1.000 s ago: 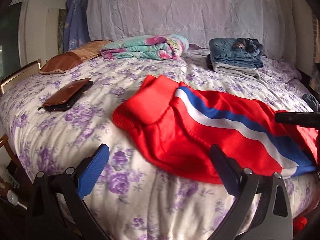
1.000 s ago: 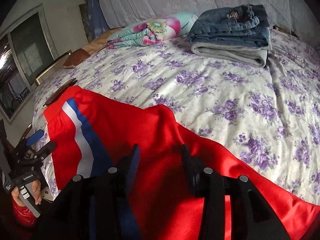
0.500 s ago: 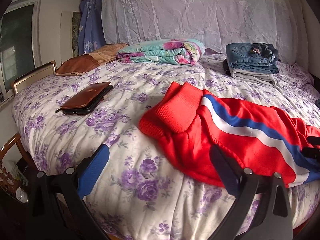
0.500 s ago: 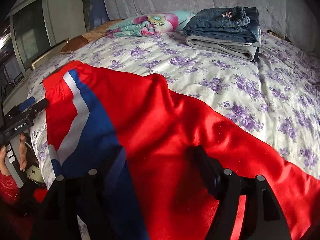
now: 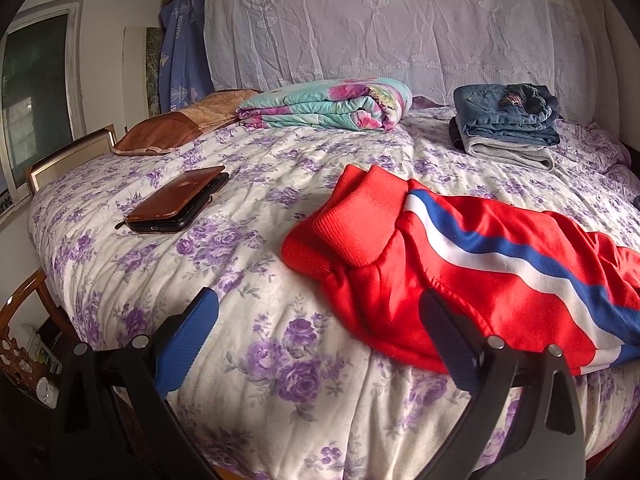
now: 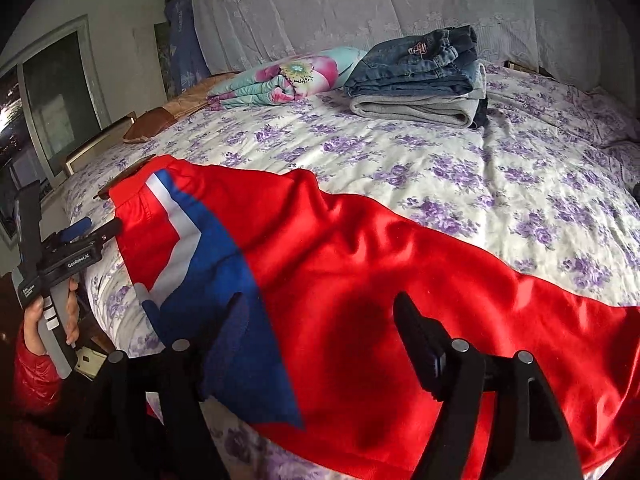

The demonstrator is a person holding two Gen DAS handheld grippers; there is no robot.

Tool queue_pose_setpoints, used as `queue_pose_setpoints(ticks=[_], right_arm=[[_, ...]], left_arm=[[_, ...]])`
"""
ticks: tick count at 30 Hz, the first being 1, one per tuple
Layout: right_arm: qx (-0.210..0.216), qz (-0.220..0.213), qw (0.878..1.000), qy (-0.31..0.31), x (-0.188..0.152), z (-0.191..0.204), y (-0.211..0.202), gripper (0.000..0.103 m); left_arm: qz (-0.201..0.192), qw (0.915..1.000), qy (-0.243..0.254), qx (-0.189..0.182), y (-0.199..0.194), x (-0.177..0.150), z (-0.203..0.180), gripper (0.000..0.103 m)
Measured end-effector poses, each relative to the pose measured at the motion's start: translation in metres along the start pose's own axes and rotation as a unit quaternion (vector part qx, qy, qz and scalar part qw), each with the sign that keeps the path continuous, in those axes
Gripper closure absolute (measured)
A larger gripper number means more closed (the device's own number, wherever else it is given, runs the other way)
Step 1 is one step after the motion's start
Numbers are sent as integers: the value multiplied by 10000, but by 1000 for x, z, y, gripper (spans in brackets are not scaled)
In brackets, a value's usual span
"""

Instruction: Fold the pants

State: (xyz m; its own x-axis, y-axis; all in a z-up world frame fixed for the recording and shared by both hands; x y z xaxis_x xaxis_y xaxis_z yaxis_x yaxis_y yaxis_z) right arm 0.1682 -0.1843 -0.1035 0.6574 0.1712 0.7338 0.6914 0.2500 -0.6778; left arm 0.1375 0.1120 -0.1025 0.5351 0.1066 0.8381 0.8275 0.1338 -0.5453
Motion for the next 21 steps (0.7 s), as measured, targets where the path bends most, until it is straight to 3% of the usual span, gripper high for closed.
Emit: queue_pose_setpoints(ticks=[4, 13, 21], right_arm=[[-61, 188, 9998, 43, -15, -10, 7, 22], [-18, 22, 9999, 161, -20, -11, 4, 16], [163, -440, 9908, 1268, -33, -55, -54, 16]], left_arm=[[25, 10000, 23, -61, -1, 1, -3, 5], [116, 9998, -12, -149, 1, -1, -5, 5], [148, 9998, -42, -132, 3, -2, -4, 5]])
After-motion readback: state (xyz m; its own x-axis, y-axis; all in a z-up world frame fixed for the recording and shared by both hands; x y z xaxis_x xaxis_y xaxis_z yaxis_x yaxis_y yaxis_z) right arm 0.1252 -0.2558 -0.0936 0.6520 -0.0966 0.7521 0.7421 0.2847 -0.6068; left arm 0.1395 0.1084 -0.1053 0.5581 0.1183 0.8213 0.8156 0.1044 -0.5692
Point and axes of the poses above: each gripper's, at about its wrist camera, not at the fingertips, and y roughly the way its jaws point, z to its left, x to its top, the point moved 5 cm from there along y, roughly the way its jaws point, and after that the axes turned 5 degrees about -x, right-handed, at the moved point
